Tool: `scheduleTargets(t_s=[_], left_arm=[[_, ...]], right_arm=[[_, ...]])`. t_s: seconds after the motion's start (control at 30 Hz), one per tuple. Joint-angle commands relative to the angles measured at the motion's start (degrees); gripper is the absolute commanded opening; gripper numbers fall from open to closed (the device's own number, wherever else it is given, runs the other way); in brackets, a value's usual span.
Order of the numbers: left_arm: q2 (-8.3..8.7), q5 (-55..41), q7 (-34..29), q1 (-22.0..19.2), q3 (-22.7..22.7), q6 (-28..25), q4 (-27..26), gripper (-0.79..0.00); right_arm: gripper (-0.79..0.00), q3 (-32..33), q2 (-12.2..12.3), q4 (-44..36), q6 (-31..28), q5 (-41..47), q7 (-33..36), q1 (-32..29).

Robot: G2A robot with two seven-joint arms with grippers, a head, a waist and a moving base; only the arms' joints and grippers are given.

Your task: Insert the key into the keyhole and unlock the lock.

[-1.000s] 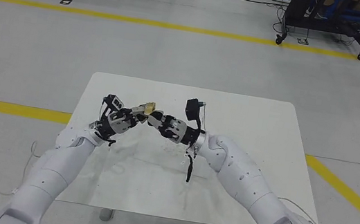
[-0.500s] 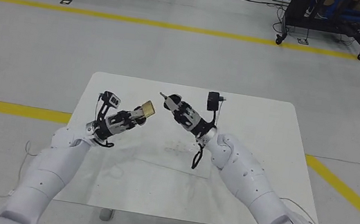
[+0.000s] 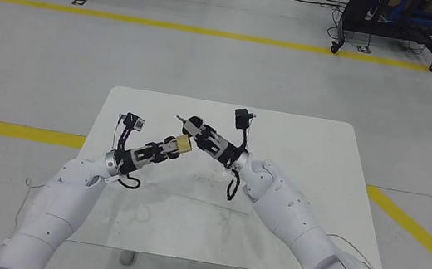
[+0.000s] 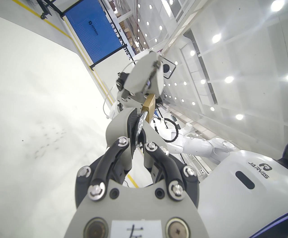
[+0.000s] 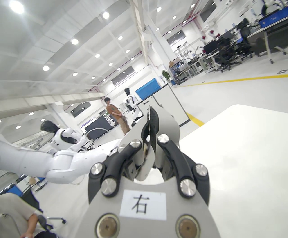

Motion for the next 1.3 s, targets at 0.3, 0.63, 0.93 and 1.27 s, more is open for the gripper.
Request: scheduleTargets(t_s=[0.3, 0.63, 0.93, 1.27], left_arm=[[-0.16, -4.1, -0.3, -0.7, -0.7, 4.7, 1.9, -0.785], [0.25, 0.8, 0.6, -0.6, -2.3, -1.2, -1.6, -0.785], [-0.15, -3.5, 6.9, -0.4, -2.2, 10.8, -0.4, -0.785], [-2.33, -8.9, 2.6, -10.0, 3.9, 38.2, 8.1, -0.785]], right_arm=[[-0.785, 1.8, 1.7, -4.1, 0.2, 3.4, 8.9, -1.2], [-0.785, 4.1, 2.7, -7.9, 0.2, 9.9, 9.4, -3.0], [-0.785, 5.1, 3.2, -10.9, 0.2, 12.4, 11.1, -4.3], [-0.785, 13.4, 6.9, -17.5, 12.2, 36.5, 25.3, -14.2]])
